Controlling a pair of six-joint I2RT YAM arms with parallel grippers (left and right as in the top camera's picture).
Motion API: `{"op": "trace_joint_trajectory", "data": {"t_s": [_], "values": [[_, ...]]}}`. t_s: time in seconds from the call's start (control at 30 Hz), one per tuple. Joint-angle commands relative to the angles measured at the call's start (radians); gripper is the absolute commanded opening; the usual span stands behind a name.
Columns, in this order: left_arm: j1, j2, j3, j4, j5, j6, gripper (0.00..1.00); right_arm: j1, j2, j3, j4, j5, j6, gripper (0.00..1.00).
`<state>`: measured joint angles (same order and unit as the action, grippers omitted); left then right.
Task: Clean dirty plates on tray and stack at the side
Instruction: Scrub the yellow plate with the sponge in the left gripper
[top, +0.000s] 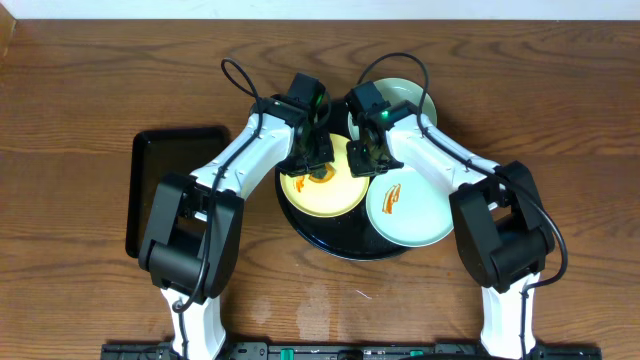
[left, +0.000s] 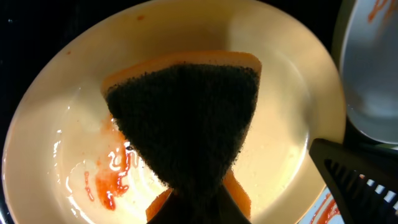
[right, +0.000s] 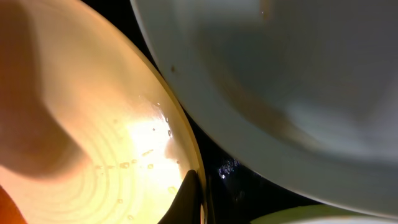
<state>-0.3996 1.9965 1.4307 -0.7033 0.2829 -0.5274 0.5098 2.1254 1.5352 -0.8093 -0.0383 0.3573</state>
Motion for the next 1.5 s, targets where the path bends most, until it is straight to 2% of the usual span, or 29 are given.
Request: {"op": "trace_joint_trajectory", "data": {"t_s": [0.0,0.3,0.63,0.97,1.17,1.37,1.47], "values": [[-0.01,0.006,-0.012,0.005,0.004,-0.009,0.08,0.009,0.018,-0.014,0.007,0.003,0.0,0.01],[-0.058,0.042,-0.019,0.0,-0.015,-0.009,0.07,0.009,0.018,-0.014,0.012,0.004,-0.006,0.01],[-0.053,0.043,-0.115,0.008,-0.243,-0.008,0.08,0.002,0.018,-0.014,0.01,0.004,-0.007,0.01],[0.016,0.039,-0.117,-0.017,-0.431,-0.005,0.07,0.001,0.018,-0.014,0.005,0.012,-0.014,0.01],[0.07,0.003,-0.109,-0.018,-0.452,0.002,0.08,0.002,0.018,-0.014,0.002,0.011,-0.014,0.01],[0.074,-0.107,-0.108,-0.013,-0.447,0.01,0.07,0.002,0.018,-0.014,0.002,0.011,-0.014,0.01],[0.073,-0.164,-0.108,-0.013,-0.371,0.01,0.07,0.002,0.018,-0.014,0.002,0.011,-0.014,0.01]]}}
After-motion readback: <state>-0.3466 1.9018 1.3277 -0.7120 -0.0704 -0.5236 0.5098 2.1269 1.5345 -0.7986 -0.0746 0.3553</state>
